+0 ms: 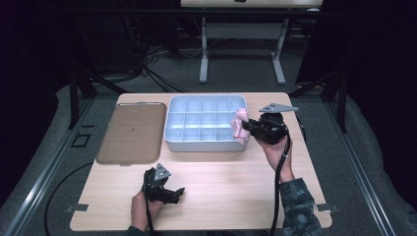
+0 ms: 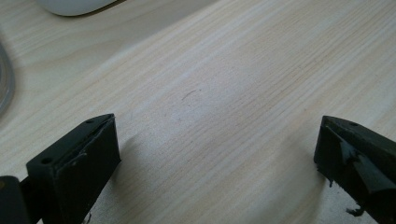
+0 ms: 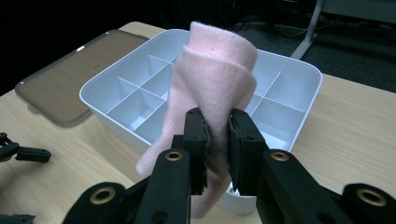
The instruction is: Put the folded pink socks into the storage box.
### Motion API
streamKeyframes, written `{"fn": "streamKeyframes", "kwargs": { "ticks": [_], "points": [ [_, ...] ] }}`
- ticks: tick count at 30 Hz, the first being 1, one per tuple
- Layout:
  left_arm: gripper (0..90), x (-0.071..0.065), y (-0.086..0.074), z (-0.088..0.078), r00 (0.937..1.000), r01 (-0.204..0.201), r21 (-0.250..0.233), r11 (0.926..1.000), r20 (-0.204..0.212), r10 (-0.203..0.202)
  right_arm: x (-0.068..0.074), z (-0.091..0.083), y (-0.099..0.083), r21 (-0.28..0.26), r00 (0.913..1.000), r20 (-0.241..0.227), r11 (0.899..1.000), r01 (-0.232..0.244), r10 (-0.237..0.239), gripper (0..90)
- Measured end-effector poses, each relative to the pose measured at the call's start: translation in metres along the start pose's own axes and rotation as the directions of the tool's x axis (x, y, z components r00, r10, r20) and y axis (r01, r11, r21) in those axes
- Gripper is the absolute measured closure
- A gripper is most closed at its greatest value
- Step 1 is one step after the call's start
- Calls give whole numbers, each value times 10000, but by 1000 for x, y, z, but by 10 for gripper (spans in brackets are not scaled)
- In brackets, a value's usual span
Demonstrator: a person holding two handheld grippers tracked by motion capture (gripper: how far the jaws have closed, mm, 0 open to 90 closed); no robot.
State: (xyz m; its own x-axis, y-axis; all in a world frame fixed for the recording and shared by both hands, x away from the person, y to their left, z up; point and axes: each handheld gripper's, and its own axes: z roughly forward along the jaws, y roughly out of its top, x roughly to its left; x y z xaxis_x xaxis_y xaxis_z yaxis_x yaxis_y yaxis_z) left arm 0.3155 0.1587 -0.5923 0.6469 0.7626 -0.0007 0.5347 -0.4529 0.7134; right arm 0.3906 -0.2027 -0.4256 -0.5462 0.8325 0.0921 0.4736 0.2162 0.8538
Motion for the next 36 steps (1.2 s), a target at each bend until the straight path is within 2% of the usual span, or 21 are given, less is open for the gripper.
{"fn": "streamKeyframes", "kwargs": {
  "ticks": [9,14,16,24,27,29,36],
  "points": [
    [0,0,0,1,10000,-49,-16,10000,14,49,-5,10,7,-25,9996,252,9999,110,-110,788],
    [0,0,1,1,10000,-32,-23,10000,17,32,-12,19,5,141,9995,325,9999,-53,48,788],
    [0,0,1,1,10000,-40,-18,10000,20,40,-13,23,5,115,9987,512,9999,-68,62,787],
    [0,0,1,1,10000,-78,-13,10000,28,78,-24,47,0,356,9981,552,9989,-310,290,787],
    [0,0,1,1,10000,-90,-9,10000,25,90,-23,59,-2,546,9947,1025,9985,0,-56,787],
    [0,0,1,1,10000,-75,-9,10000,26,75,-23,64,-3,616,9952,980,9981,-32,-29,786],
    [0,0,1,1,10000,-77,-11,10000,27,77,-21,75,-7,1121,9886,1410,9930,365,-523,785]
  ]
}}
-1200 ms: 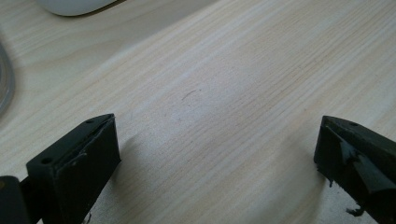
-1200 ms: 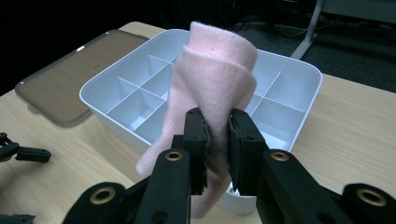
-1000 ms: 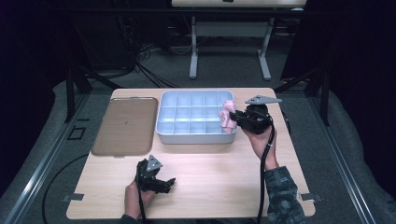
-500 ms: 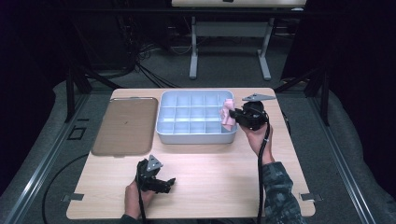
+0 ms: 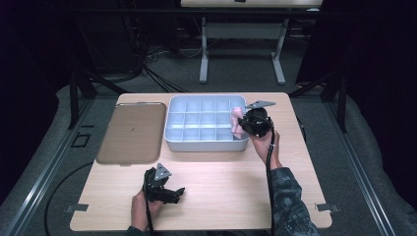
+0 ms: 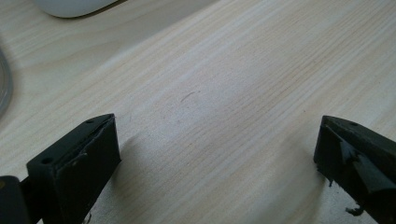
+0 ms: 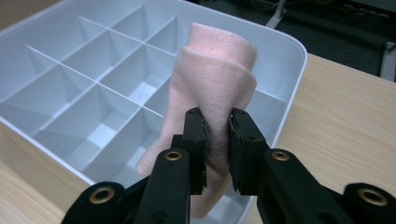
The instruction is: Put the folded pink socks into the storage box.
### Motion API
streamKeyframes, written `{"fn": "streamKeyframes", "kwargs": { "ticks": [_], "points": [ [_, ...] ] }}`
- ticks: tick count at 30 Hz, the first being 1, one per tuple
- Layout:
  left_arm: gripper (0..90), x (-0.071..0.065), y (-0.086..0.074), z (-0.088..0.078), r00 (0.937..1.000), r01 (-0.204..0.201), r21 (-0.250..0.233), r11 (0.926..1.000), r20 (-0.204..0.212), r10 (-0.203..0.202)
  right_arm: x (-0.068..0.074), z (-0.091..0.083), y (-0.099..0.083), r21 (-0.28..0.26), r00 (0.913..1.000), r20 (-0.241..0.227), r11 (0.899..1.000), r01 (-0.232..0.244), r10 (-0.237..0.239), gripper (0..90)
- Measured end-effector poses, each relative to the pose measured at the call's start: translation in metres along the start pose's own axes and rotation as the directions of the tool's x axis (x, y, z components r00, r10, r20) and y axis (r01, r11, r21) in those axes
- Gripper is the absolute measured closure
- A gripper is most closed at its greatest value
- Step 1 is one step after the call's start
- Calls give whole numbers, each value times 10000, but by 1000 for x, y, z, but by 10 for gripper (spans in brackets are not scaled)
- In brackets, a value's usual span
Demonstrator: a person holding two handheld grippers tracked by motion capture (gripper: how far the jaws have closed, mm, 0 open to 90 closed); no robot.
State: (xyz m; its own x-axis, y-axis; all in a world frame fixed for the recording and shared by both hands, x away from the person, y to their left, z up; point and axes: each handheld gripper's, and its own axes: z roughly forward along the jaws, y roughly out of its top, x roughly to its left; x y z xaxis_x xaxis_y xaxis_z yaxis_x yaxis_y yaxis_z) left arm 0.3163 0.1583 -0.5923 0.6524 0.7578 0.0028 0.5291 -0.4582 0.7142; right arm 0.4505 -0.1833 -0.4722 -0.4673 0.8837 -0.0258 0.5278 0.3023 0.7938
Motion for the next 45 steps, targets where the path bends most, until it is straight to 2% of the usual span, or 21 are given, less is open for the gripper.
{"fn": "streamKeyframes", "kwargs": {
  "ticks": [3,5,6,10,14,17,23,27,29,32,33,37,41,45],
  "points": [
    [0,0,0,0,10000,-3,2,10000,1,3,1,6,-2,103,9998,72,9997,205,-205,785],
    [0,0,0,0,10000,-15,2,10000,-11,15,3,10,-6,221,9975,406,9981,573,-581,785],
    [0,0,0,0,10000,-1,0,10000,-2,1,3,12,-8,378,9969,399,9971,667,-682,785],
    [0,0,0,0,10000,-1,2,10000,-1,1,1,17,-13,458,9983,326,9978,473,-489,782],
    [0,0,0,0,10000,-22,3,10000,-11,22,0,20,-14,853,9960,457,9937,728,-769,777],
    [0,0,0,0,10000,1,2,10000,-4,-1,-1,21,-16,934,9968,388,9934,659,-698,774],
    [0,0,0,0,10000,-22,8,10000,-16,23,4,22,-23,1171,9884,750,9855,1224,-1317,765],
    [0,0,0,0,10000,-20,9,10000,-16,20,2,23,-25,1275,9905,625,9853,1134,-1221,741],
    [0,0,0,0,10000,-13,8,10000,-10,13,0,22,-25,1487,9897,560,9813,1225,-1320,698],
    [0,0,0,0,10000,-8,6,10000,-15,8,-1,19,-25,1485,9930,301,9829,1086,-1142,603],
    [0,0,0,0,10000,-16,5,10000,-22,16,-2,16,-24,1406,9946,102,9849,1007,-1032,540],
    [0,0,0,0,10000,12,1,10000,-23,-12,-5,3,-22,714,9971,-145,9945,760,-752,513],
    [0,-1,0,0,10000,60,-10,10000,-33,-60,-5,-8,-16,-14,9969,123,9970,771,-771,480],
    [0,-1,0,0,10000,60,-9,10000,-36,-60,-3,0,-12,276,9982,-56,9978,597,-596,508]
  ]
}}
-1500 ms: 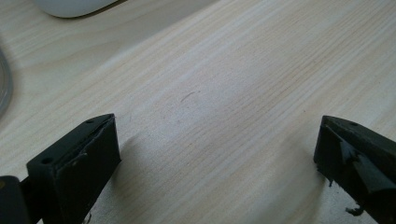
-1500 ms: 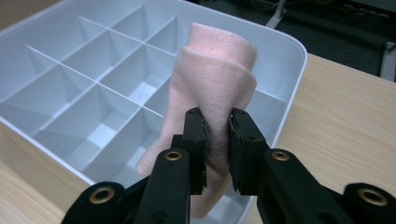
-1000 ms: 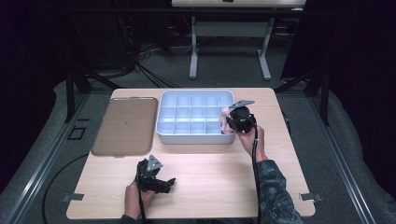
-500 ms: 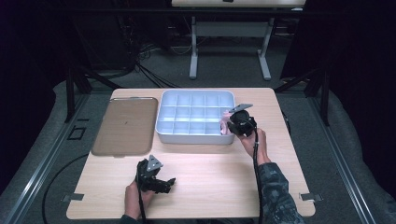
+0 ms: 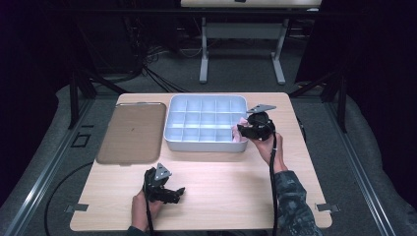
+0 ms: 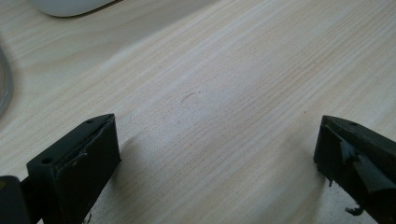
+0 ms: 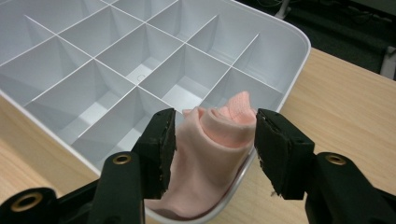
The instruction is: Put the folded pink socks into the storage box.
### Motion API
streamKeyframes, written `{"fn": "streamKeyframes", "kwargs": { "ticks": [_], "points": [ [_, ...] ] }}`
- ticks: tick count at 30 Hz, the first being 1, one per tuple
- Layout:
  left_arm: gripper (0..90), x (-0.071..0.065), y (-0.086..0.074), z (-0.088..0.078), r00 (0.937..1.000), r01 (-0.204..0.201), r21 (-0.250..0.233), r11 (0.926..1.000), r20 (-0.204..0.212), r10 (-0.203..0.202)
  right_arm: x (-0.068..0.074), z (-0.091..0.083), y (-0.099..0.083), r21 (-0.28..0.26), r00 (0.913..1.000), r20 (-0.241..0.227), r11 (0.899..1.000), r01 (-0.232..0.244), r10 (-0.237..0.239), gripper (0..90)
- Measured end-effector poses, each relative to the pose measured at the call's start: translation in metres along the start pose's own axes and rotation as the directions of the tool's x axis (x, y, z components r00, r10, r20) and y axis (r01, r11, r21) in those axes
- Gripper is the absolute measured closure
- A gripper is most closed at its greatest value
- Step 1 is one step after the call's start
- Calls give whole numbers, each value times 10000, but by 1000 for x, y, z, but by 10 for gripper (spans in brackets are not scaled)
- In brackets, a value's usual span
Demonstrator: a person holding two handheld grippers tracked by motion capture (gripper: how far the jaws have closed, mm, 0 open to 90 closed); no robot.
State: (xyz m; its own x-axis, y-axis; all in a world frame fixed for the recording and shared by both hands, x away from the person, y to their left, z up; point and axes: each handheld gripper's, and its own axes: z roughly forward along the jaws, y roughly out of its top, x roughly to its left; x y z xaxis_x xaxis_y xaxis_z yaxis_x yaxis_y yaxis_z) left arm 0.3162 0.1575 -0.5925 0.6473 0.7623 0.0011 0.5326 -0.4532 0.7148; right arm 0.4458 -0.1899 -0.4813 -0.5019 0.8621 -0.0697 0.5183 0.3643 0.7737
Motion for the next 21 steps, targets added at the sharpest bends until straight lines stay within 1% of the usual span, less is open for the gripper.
{"fn": "streamKeyframes", "kwargs": {
  "ticks": [1,4,5,8,9,13,14,18,20,21],
  "points": [
    [0,0,0,0,10000,-13,2,10000,-2,13,1,2,1,159,10000,-3,9999,57,-57,529],
    [0,0,0,0,10000,-38,11,10000,-4,38,7,7,-1,430,9989,78,9980,456,-460,656],
    [0,0,0,0,10000,4,-2,10000,-2,-4,9,9,-2,462,9987,84,9976,507,-512,692],
    [0,0,0,0,10000,-42,12,10000,-9,42,13,13,-6,789,9971,63,9940,755,-762,763],
    [0,0,0,0,10000,-12,5,10000,-9,12,13,14,-6,930,9969,26,9926,778,-784,776],
    [0,0,0,0,10000,-35,10,10000,-10,35,14,18,-8,1063,9975,-62,9919,701,-698,820],
    [0,0,0,0,10000,-32,8,10000,-11,32,14,19,-8,1184,9975,-92,9905,704,-698,831],
    [0,0,0,0,10000,-37,8,10000,-8,37,15,24,-12,1294,9984,-340,9904,484,-444,849],
    [0,0,0,0,10000,-37,9,10000,-8,37,16,27,-14,1401,9984,-425,9892,423,-367,851],
    [0,0,0,0,10000,-36,9,10000,-7,36,16,29,-14,1499,9980,-552,9880,377,-297,851]
  ]
}}
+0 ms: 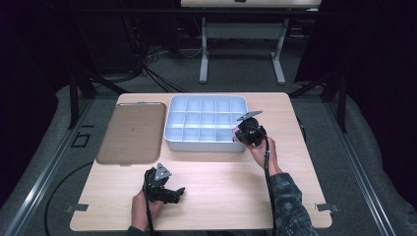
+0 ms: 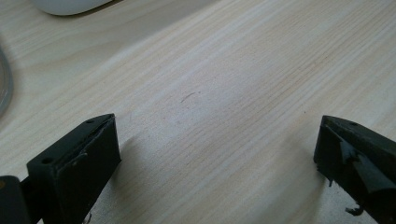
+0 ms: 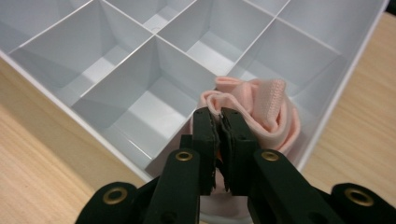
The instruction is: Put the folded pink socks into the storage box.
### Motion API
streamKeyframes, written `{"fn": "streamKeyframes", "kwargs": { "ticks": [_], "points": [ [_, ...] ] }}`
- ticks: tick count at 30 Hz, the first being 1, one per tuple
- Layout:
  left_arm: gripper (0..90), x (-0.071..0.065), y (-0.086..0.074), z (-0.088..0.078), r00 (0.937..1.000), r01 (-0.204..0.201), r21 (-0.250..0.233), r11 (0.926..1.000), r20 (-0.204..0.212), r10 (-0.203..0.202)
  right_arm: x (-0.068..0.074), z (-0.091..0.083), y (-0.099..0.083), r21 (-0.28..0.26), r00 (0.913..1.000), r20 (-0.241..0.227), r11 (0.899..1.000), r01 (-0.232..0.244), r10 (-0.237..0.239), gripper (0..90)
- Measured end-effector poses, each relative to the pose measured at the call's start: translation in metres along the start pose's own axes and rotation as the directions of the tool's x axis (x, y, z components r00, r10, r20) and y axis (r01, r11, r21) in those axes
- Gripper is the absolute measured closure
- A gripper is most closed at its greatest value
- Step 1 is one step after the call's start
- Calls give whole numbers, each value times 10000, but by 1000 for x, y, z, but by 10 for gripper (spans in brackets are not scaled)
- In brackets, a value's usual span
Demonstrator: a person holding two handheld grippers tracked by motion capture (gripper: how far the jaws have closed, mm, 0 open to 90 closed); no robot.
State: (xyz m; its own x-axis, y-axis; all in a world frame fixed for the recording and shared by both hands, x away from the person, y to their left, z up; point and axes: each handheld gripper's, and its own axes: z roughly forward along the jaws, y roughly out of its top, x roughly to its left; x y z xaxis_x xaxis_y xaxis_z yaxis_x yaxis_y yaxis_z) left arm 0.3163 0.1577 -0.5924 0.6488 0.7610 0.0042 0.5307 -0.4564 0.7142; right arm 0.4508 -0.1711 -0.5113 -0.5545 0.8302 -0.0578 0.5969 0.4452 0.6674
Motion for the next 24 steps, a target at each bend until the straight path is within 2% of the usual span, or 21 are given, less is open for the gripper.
{"fn": "streamKeyframes", "kwargs": {
  "ticks": [8,9,16,20,24],
  "points": [
    [0,0,0,0,10000,-1,-2,10000,2,1,-1,6,1,305,9991,-257,9990,-315,323,835],
    [1,0,0,0,10000,0,1,10000,1,0,-2,5,1,274,9989,-317,9990,-345,353,783],
    [1,0,0,0,10000,1,1,10000,0,-1,-5,-17,1,-555,9958,-656,9961,-680,643,565],
    [1,0,0,0,10000,-2,2,10000,-1,2,-4,-35,-1,-1031,9939,-770,9909,-864,787,438],
    [0,0,0,0,10000,-1,0,10000,-3,1,0,-56,-4,-1204,9913,-1016,9881,-953,832,292]
  ]
}}
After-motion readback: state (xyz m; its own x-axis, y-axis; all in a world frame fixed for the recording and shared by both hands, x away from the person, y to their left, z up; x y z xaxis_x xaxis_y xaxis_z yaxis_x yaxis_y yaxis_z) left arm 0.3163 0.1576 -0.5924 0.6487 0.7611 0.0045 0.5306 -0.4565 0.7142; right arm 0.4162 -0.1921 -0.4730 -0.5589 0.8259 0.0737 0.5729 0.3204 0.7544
